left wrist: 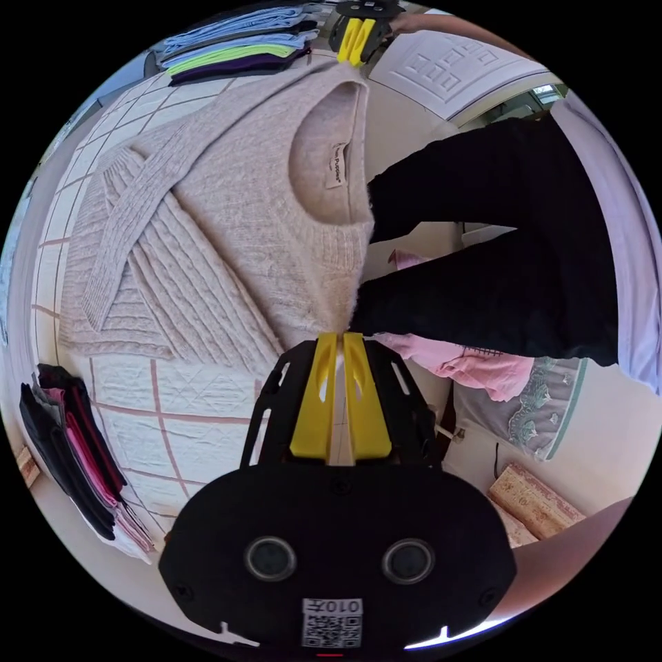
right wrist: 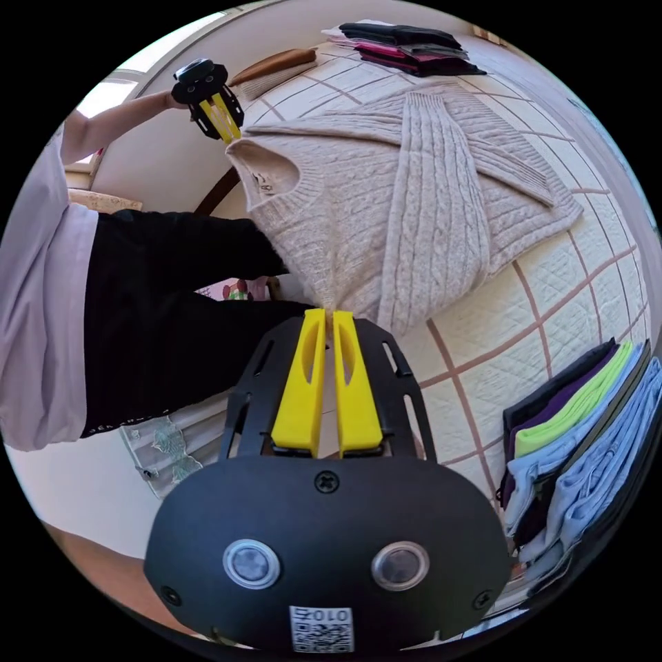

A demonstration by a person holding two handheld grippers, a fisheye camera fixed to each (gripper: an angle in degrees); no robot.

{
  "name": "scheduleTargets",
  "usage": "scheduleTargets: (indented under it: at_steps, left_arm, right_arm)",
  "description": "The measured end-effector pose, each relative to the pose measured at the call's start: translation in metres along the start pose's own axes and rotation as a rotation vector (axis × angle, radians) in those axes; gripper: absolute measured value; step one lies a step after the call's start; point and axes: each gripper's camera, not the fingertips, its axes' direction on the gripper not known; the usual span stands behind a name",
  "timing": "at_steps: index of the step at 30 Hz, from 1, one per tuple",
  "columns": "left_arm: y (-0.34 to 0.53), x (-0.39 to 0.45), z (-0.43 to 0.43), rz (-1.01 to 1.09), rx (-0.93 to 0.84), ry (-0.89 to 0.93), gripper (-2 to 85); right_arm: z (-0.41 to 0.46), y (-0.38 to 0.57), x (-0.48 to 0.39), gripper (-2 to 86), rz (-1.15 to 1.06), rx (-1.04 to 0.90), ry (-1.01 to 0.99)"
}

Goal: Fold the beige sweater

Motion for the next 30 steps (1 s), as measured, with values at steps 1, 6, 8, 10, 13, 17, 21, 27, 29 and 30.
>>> scheduleTargets:
  at_steps: [1, 6, 8, 10, 13, 17, 21, 27, 29, 30]
  left_arm:
    - [0.000, 0.007, -0.001, -0.001, -0.006, 0.025, 0.2]
    - [0.009, 0.032, -0.003, -0.056, 0.032, 0.214, 0.1]
    - [0.013, 0.032, -0.002, -0.078, 0.038, 0.279, 0.1]
    - [0.019, 0.014, -0.004, -0.111, 0.058, 0.352, 0.1]
    - [0.029, -0.043, -0.023, -0.161, 0.118, 0.439, 0.2]
    - [0.036, -0.133, -0.061, -0.132, 0.162, 0.444, 0.2]
    - [0.039, -0.252, -0.088, -0.186, 0.195, 0.439, 0.2]
    - [0.009, -0.353, -0.073, -0.270, 0.047, 0.417, 0.3]
    - [0.000, -0.364, -0.066, -0.276, 0.002, 0.439, 0.3]
    - [-0.005, -0.368, -0.063, -0.279, -0.014, 0.433, 0.3]
  right_arm:
    - [-0.002, 0.007, -0.009, 4.0, 0.010, -0.018, -0.010]
    - [0.002, 0.038, -0.040, 4.0, 0.094, -0.076, -0.156]
    - [0.001, 0.044, -0.041, 4.0, 0.107, -0.085, -0.197]
    - [-0.007, 0.040, -0.028, 4.0, 0.108, -0.067, -0.181]
    - [-0.040, 0.025, 0.017, 4.0, 0.095, 0.005, -0.103]
    - [-0.092, -0.017, 0.102, 4.1, 0.026, 0.068, -0.031]
    - [-0.115, -0.060, 0.181, 4.1, 0.016, 0.075, -0.048]
    - [-0.081, -0.102, 0.283, 4.2, 0.112, -0.041, -0.138]
    - [-0.072, -0.102, 0.301, 4.2, 0.132, -0.042, -0.182]
    - [-0.071, -0.102, 0.304, 4.2, 0.135, -0.042, -0.188]
